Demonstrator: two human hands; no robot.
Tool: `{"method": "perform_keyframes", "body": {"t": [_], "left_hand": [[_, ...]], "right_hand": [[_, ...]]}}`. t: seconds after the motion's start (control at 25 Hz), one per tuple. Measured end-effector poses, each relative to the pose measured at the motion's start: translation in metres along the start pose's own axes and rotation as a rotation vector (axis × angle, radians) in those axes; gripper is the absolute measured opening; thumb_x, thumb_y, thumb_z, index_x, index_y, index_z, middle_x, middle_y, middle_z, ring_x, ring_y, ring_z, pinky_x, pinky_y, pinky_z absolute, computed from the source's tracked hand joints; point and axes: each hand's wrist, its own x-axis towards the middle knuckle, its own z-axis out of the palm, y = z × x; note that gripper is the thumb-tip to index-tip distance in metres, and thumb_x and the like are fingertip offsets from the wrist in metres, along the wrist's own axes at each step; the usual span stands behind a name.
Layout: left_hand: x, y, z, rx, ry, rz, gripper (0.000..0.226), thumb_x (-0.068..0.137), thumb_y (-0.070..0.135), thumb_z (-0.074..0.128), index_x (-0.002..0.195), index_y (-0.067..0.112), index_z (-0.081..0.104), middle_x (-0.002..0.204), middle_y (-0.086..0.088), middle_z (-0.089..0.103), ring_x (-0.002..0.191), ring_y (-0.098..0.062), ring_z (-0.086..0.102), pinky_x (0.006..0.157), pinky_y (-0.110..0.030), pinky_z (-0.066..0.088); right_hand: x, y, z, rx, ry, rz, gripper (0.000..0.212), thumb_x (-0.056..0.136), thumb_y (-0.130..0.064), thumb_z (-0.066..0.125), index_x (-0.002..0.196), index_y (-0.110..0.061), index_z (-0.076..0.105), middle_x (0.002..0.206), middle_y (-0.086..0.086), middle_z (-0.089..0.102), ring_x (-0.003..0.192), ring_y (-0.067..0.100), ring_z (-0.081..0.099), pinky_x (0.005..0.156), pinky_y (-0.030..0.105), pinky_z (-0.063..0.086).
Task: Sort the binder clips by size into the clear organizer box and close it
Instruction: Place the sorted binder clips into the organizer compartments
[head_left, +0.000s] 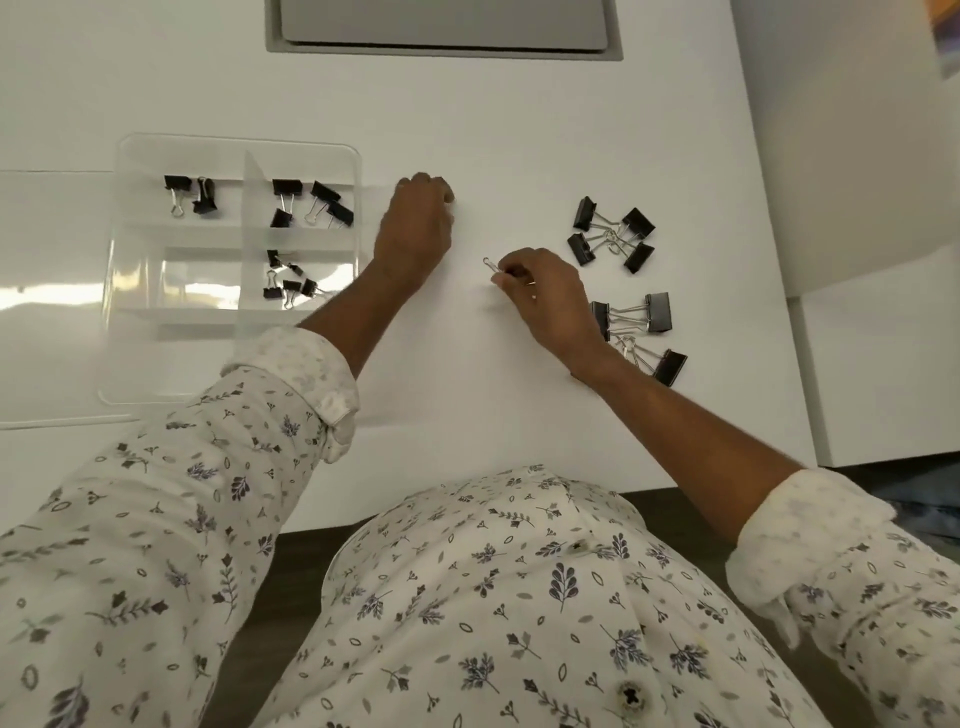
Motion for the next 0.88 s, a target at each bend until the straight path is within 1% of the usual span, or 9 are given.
{"method": "perform_keyframes", "body": {"t": [0.08,0.16,0.28,0.36,0.44,0.6,0.68,0.76,0.88], "left_hand": [[-0.015,0.003,-0.011,-0.165,0.041,-0.06,0.023,0.094,0.021,0.061,0.112,0.011,0.071,0.107,-0.006,0.07,0.098,-0.018,0.063,0.082,-0.024,0.048],[-0.031,0.005,-0.03,-0.341,0.121,-0.119,0.021,0.092,0.024,0.064,0.107,0.013,0.074,0.1,0.002,0.074,0.088,-0.009,0.065,0.079,-0.015,0.048],[-0.048,-0.006,-0.065,-0.664,0.216,-0.298,0.02,0.088,0.026,0.068,0.102,0.016,0.078,0.096,0.006,0.078,0.087,-0.006,0.071,0.089,-0.027,0.059],[-0.056,-0.027,-0.091,-0.773,0.3,-0.403,0.019,0.087,0.027,0.068,0.1,0.019,0.079,0.093,0.004,0.078,0.083,-0.008,0.071,0.09,-0.035,0.06],[-0.062,-0.052,-0.117,-0.855,0.371,-0.474,0.016,0.088,0.024,0.068,0.098,0.02,0.079,0.085,0.006,0.076,0.076,-0.007,0.068,0.088,-0.035,0.061],[-0.073,-0.103,-0.161,-0.871,0.425,-0.55,0.012,0.087,0.025,0.068,0.09,0.022,0.079,0.076,0.009,0.071,0.073,-0.009,0.065,0.088,-0.036,0.062],[-0.075,-0.124,-0.175,-0.851,0.422,-0.583,0.013,0.087,0.024,0.067,0.08,0.027,0.078,0.071,0.01,0.07,0.073,-0.009,0.065,0.087,-0.036,0.063],[-0.072,-0.142,-0.184,-0.838,0.407,-0.619,0.018,0.086,0.022,0.065,0.072,0.027,0.075,0.066,0.01,0.066,0.068,-0.011,0.061,0.079,-0.033,0.059],[-0.065,-0.163,-0.189,-0.807,0.382,-0.63,0.021,0.084,0.028,0.065,0.065,0.019,0.066,0.064,0.003,0.052,0.067,-0.017,0.048,0.071,-0.033,0.049]], "right_hand": [[0.008,-0.015,-0.001,0.134,0.014,0.072,0.021,0.099,-0.028,0.066,0.105,-0.009,0.072,0.098,-0.001,0.074,0.089,0.012,0.069,0.081,0.03,0.056],[0.016,-0.035,0.004,0.268,-0.022,0.136,0.022,0.099,-0.029,0.067,0.104,-0.009,0.073,0.092,-0.006,0.073,0.085,0.014,0.072,0.082,0.03,0.059],[0.029,-0.073,0.02,0.458,-0.11,0.181,0.021,0.097,-0.033,0.07,0.102,-0.013,0.074,0.087,-0.008,0.074,0.083,0.018,0.076,0.09,0.039,0.062],[0.039,-0.106,0.038,0.541,-0.158,0.152,0.02,0.096,-0.031,0.071,0.103,-0.012,0.074,0.087,-0.006,0.074,0.087,0.021,0.076,0.09,0.041,0.063],[0.049,-0.14,0.058,0.646,-0.191,0.141,0.022,0.097,-0.027,0.071,0.106,-0.007,0.073,0.092,0.002,0.074,0.092,0.026,0.075,0.089,0.039,0.064],[0.073,-0.199,0.096,0.716,-0.23,0.15,0.02,0.098,-0.024,0.069,0.104,-0.005,0.072,0.09,0.007,0.074,0.087,0.025,0.075,0.088,0.037,0.064],[0.087,-0.219,0.112,0.711,-0.247,0.177,0.014,0.099,-0.021,0.067,0.098,-0.008,0.072,0.082,0.0,0.071,0.075,0.016,0.07,0.08,0.031,0.063],[0.1,-0.236,0.124,0.666,-0.256,0.181,0.011,0.098,-0.018,0.064,0.092,-0.013,0.071,0.074,-0.008,0.065,0.068,0.011,0.062,0.072,0.028,0.055],[0.11,-0.243,0.134,0.559,-0.218,0.176,0.016,0.098,-0.015,0.062,0.111,-0.013,0.072,0.095,-0.005,0.07,0.083,0.011,0.063,0.081,0.031,0.057]]}}
